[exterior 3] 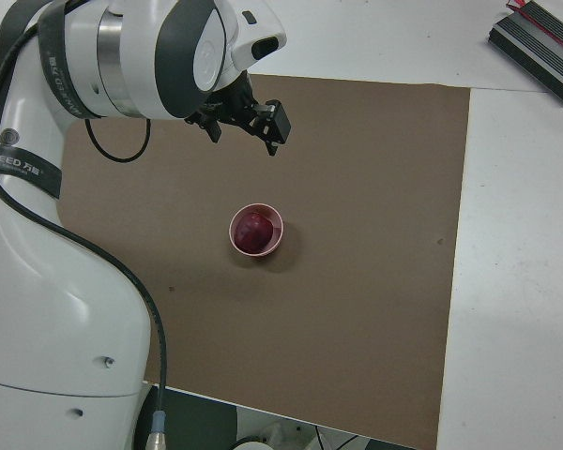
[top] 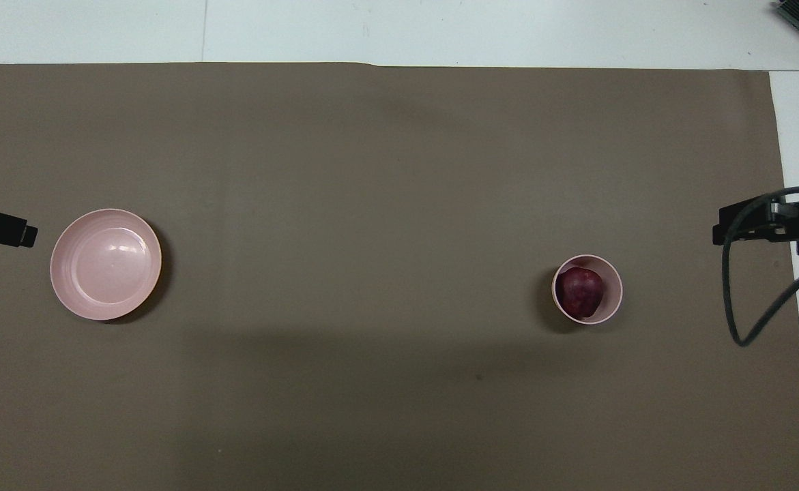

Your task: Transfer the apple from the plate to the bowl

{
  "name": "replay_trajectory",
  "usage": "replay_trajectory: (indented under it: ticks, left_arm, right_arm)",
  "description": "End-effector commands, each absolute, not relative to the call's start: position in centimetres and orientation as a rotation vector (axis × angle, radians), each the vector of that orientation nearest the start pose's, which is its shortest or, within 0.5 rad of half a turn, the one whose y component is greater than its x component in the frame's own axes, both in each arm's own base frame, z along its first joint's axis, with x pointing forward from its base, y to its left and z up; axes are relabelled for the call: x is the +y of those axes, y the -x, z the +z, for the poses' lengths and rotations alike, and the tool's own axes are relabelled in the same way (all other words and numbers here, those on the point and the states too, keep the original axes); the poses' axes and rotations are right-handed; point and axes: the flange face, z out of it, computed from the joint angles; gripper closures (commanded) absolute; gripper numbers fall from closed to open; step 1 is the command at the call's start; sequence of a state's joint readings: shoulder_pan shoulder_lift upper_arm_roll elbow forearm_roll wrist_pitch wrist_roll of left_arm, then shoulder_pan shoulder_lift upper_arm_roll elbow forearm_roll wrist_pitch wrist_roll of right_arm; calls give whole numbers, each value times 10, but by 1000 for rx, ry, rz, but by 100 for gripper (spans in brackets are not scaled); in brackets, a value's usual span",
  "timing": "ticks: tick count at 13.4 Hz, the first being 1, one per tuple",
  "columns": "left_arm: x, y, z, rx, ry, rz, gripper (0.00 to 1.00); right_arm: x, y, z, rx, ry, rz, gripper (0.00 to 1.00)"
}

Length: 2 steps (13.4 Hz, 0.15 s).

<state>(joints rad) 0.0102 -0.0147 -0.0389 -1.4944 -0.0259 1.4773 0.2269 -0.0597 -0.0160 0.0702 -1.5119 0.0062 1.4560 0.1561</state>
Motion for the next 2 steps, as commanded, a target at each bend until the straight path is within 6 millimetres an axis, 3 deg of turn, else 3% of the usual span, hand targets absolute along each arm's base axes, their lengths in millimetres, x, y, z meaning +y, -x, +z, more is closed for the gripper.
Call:
replay_trajectory:
  ticks: [1, 2]
  left_arm:
    - [-15, -533, 661, 422, 3127, 3, 0]
    - [-15, -533, 661, 422, 3127, 3, 0]
  right_arm:
    - [4, -534, 652, 245, 3109, 46, 0]
    - [4, -534, 653, 250, 3109, 46, 0]
